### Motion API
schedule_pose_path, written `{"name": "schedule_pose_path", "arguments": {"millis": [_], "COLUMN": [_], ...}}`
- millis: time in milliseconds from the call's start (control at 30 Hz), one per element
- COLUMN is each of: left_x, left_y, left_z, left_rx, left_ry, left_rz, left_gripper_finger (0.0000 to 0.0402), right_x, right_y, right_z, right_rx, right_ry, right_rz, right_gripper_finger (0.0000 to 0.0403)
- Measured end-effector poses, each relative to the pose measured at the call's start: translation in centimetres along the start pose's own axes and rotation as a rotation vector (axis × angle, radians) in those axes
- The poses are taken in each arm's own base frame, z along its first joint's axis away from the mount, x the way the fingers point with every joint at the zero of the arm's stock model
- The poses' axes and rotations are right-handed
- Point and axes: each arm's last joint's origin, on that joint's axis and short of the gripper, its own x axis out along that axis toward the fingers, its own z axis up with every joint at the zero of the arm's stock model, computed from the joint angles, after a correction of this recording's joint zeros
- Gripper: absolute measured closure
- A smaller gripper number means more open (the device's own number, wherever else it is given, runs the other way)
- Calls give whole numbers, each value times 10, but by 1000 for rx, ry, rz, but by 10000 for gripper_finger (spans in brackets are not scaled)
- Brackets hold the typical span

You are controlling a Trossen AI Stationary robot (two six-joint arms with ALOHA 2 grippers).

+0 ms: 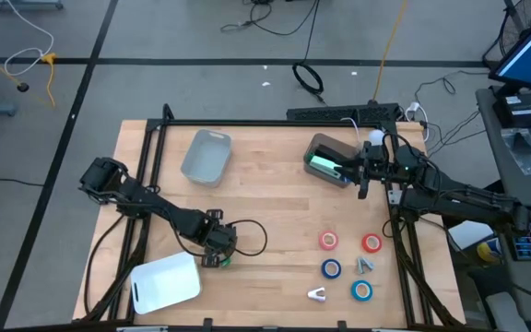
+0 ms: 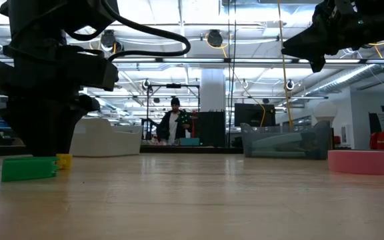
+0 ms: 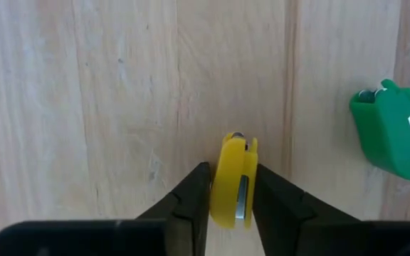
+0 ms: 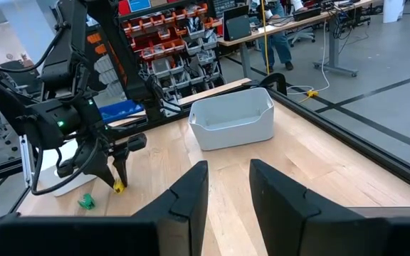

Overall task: Pick and place Stapler, Stapler remover, tape
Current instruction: Put the small yellow stapler into the black bin

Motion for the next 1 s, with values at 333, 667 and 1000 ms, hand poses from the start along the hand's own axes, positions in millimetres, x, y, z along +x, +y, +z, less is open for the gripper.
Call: {"name": "schedule_pose_path", "arguments": {"millis": [333,667,1000], "left_x": [0,-25,-96], "left_y": [1,17,61], "left_z": [0,30,90], "left_rx": [23,-79,-180], "left_ry": [9,-77,-361], "left_rz": [-3,-54,-235], "left_gripper_finger": [309,309,309], "right_x": [0,6,37], "right_y": [0,1,23], "right_z": [0,-1,-7], "right_rx": [0,26,-168], "right_ry": [0,33,25], "right_rz": [0,80,344], "right_gripper_finger": [303,303,303]}}
